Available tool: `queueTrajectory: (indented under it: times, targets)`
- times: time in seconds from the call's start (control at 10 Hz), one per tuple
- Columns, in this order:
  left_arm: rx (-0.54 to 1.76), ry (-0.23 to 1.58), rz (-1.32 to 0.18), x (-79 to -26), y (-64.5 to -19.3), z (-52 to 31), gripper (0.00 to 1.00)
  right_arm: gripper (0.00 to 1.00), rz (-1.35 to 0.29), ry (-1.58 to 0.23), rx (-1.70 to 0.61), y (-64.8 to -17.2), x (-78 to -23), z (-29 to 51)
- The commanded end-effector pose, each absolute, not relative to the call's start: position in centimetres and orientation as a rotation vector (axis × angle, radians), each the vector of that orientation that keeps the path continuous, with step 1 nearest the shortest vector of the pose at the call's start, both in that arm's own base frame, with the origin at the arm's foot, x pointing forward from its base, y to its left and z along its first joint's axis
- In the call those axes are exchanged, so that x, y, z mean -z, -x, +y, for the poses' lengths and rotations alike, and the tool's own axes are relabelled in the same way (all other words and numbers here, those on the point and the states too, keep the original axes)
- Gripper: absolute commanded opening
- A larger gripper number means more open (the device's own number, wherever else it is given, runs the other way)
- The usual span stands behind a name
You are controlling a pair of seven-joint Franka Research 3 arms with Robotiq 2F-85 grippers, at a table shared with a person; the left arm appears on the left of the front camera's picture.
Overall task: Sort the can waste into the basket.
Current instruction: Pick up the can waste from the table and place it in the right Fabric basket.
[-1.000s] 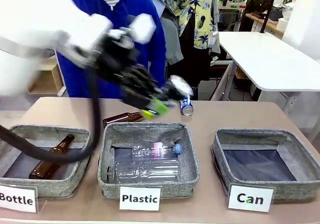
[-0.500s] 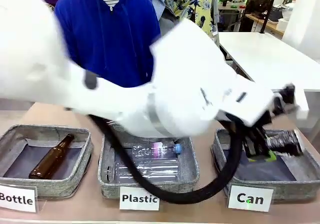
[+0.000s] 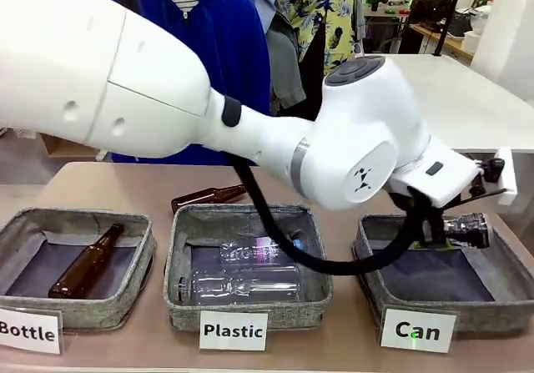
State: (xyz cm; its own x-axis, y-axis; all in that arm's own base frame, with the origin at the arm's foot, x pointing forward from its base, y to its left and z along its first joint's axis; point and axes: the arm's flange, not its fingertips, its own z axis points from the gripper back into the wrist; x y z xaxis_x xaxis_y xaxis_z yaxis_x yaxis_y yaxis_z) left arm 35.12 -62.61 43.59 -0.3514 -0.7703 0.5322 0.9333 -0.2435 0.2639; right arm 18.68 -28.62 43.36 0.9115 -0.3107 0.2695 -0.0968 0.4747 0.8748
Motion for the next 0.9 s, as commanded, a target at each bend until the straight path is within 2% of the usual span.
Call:
queueTrajectory:
  times: [0.0, 0.4, 0.5, 0.6, 0.7, 0.8]
  targets:
    - [1.857, 0.337, -0.676, -43.3, -34.4, -61.4, 0.32, 1.00, -0.434, -1.064, 0.139, -18.7, -43.8, -29.0]
    - [1.844, 0.353, -0.654, -43.3, -35.3, -62.7, 0.32, 1.00, -0.434, -1.064, 0.139, -18.7, -43.8, -29.0]
    - [1.872, 0.322, -0.683, -43.2, -35.3, -62.4, 0.90, 1.00, -0.434, -1.064, 0.139, -18.7, -43.8, -29.0]
    - [1.872, 0.339, -0.685, -43.4, -35.4, -62.2, 0.90, 1.00, -0.434, -1.064, 0.139, -18.7, -43.8, -29.0]
    - [1.870, 0.330, -0.707, -43.5, -35.5, -62.0, 1.00, 1.00, -0.434, -1.064, 0.139, -18.7, -43.8, -29.0]
    - [1.870, 0.330, -0.717, -43.6, -35.5, -61.9, 0.94, 1.00, -0.434, -1.064, 0.139, -18.7, -43.8, -29.0]
